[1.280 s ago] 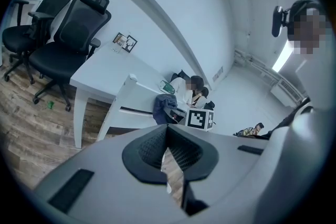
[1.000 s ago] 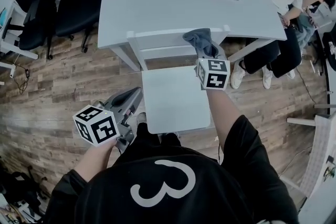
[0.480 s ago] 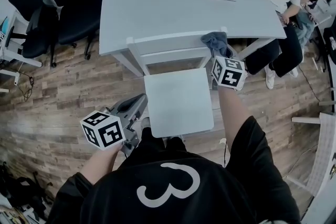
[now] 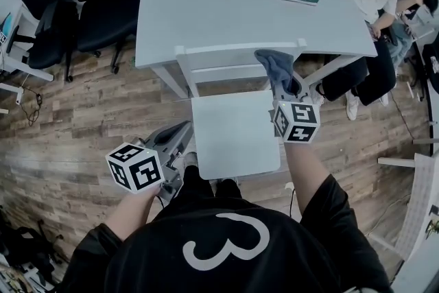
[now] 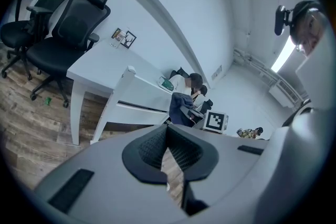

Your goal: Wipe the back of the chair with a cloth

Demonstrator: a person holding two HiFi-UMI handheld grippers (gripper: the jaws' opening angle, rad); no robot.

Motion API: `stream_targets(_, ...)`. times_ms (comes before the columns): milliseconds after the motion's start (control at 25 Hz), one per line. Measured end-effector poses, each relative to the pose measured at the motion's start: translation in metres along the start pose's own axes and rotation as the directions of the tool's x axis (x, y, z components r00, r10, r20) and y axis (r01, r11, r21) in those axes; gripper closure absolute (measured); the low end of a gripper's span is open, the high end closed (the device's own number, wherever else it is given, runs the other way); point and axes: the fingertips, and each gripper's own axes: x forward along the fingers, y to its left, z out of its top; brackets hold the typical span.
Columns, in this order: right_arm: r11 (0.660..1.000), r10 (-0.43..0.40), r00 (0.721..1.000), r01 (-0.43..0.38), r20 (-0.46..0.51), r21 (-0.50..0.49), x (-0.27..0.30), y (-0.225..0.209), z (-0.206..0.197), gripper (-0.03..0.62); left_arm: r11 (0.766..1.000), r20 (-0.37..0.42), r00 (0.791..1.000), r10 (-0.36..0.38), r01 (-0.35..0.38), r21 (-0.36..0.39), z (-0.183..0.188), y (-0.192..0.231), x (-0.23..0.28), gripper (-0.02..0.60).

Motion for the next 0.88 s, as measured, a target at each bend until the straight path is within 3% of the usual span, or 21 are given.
stream_targets(400,0.977,0.209,0.978,-0.209,0.000,0.046,0.010,0.120,-0.016,0.546,1.000,0.027,0.999,0.019,-0.018,-0.024,0.013,0.033,-0.022,0.568)
stream_targets(640,0.963,0.258,0.966,-0.254,-0.029,0.084,0.029,0.169,-0.033,0.546,0.998,0.049,0.998,0.042,-0.039,-0.053,0.019,0.057,-0.041,0.568)
stream_targets(880,0.964,0.254,0.965,-0.248,-0.062,0.093,0.054,0.196,-0.047,0.546,0.996,0.061,0.997,0.057,-0.052,-0.071,0.023,0.082,-0.056,0.568)
